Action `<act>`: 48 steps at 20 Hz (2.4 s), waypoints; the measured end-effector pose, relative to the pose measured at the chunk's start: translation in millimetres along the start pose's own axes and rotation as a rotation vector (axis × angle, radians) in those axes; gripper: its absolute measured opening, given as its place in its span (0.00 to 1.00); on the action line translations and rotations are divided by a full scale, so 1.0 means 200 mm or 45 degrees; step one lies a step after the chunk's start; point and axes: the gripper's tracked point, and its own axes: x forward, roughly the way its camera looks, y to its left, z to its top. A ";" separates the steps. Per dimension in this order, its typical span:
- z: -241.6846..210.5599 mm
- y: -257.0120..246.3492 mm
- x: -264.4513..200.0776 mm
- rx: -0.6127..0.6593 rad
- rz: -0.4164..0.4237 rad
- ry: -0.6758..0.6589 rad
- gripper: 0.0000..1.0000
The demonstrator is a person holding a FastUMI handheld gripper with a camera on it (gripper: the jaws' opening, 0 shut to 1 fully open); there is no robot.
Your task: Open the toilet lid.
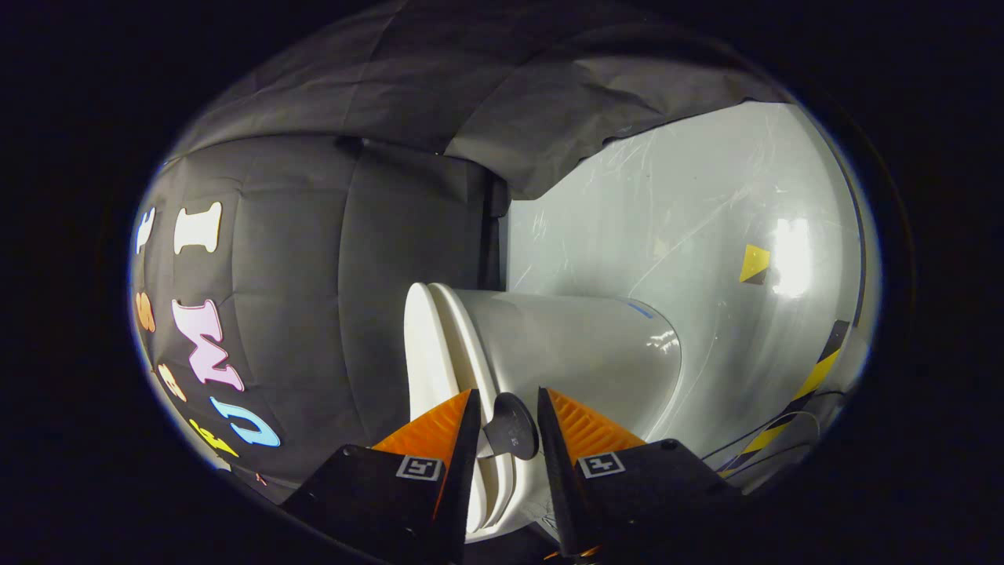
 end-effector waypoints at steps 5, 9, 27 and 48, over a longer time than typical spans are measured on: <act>0.01 0.03 0.01 0.000 0.051 -0.030 0.31; 0.02 0.06 0.01 0.036 0.095 -0.058 0.14; -0.39 1.08 -0.62 -0.638 0.426 -0.224 0.08; -1.38 1.75 -0.87 -1.375 0.486 -0.377 0.13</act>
